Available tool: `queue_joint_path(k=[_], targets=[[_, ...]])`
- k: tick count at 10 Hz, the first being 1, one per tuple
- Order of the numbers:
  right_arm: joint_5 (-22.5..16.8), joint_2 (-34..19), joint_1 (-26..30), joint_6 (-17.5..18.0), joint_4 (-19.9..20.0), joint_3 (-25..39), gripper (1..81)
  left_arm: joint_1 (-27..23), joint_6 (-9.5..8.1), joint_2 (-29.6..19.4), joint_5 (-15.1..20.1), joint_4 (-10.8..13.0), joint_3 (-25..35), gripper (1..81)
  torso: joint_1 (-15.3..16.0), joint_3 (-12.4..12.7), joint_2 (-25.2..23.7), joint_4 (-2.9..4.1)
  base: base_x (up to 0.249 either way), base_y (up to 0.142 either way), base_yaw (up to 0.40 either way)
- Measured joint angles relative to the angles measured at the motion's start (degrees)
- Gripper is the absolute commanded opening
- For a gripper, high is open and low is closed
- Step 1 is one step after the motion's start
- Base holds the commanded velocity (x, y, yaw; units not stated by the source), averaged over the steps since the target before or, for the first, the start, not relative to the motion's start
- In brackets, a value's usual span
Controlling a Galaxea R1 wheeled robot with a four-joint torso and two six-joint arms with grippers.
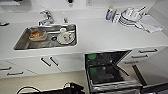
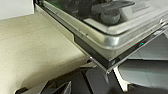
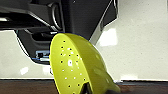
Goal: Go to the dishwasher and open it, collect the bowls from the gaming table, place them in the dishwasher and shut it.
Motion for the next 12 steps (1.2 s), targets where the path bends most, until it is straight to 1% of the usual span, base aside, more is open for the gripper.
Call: queue_joint_path(k=[1, 2, 3, 4, 5, 6, 7, 9, 11, 12], targets=[[0.59, -2.36, 0.26, 0.45, 0.00, 4.05, 1.0, 3.21, 1.46, -1.61, -0.09, 0.27, 0.88, 81.1, 0.00, 0.00, 0.00, 0.00, 0.000, 0.000, 0.000], [1.40, -5.05, 0.48, 1.05, -0.02, 8.13, 1.0, 6.21, 2.78, -2.43, -0.63, 1.18, 1.71, 81.1, 0.00, 0.00, 0.00, 0.00, 0.000, 0.000, 0.000], [2.43, -8.68, 0.83, 1.68, -0.02, 12.15, 1.0, 9.40, 3.30, -3.49, -1.05, 2.28, 2.18, 81.1, 0.00, 0.00, 0.00, 0.00, 0.000, 0.000, 0.000], [4.02, -12.76, 1.08, 2.88, 0.00, 15.52, 1.0, 13.04, 4.24, -5.06, -1.21, 3.28, 2.21, 81.1, 0.00, 0.00, 0.00, 0.00, 0.000, 0.000, 0.000], [5.33, -16.74, 1.24, 4.06, 0.00, 18.55, 1.0, 16.19, 4.61, -6.29, -1.35, 4.35, 2.15, 81.1, 0.00, 0.00, 0.00, 0.00, 0.000, 0.000, 0.000], [7.28, -20.39, 1.38, 5.51, 0.01, 22.30, 1.0, 19.02, 4.80, -6.46, -2.26, 5.21, 1.55, 81.1, 0.00, 0.00, 0.00, 0.00, 0.000, 0.000, 0.000], [8.87, -23.26, 1.57, 6.92, 0.01, 25.75, 1.0, 21.53, 5.27, -6.27, -3.89, 5.79, 0.33, 81.1, 0.00, 0.00, 0.00, 0.00, 0.000, 0.000, 0.000], [12.82, -29.14, 2.05, 10.64, -0.05, 31.31, 1.0, 25.89, 5.71, -6.12, -8.41, 6.06, -5.53, 81.1, 0.00, 0.00, 0.00, 0.00, 0.000, 0.000, 0.000], [15.93, -34.35, 4.06, 15.08, -0.07, 35.01, 1.0, 28.72, 5.73, -5.66, -15.04, 6.31, -13.24, 81.1, 0.00, 0.00, 0.00, 0.00, 0.000, 0.000, 0.000], [17.09, -34.88, 5.90, 16.96, -0.07, 36.11, 1.0, 30.07, 5.73, -4.74, -18.27, 6.51, -17.01, 81.1, 0.00, 0.00, 0.00, 0.00, 0.000, 0.000, 0.000]])
